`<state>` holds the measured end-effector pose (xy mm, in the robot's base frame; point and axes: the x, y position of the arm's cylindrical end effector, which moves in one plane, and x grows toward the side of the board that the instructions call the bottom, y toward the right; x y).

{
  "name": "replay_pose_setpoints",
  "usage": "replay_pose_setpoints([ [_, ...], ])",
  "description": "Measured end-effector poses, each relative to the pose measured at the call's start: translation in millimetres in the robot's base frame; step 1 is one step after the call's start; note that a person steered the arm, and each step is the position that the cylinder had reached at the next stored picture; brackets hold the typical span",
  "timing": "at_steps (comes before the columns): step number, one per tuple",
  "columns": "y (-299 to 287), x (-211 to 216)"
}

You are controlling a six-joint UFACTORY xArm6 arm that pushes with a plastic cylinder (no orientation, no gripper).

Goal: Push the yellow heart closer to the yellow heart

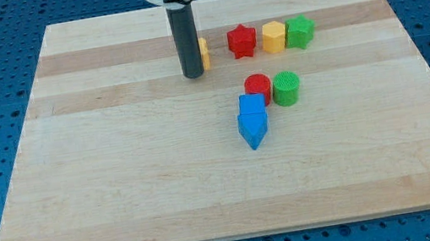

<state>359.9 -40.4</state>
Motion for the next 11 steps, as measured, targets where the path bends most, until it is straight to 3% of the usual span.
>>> replay_pose_setpoints([
  [4,-41.7,-29.3],
  [11,3.4,-39.3],
])
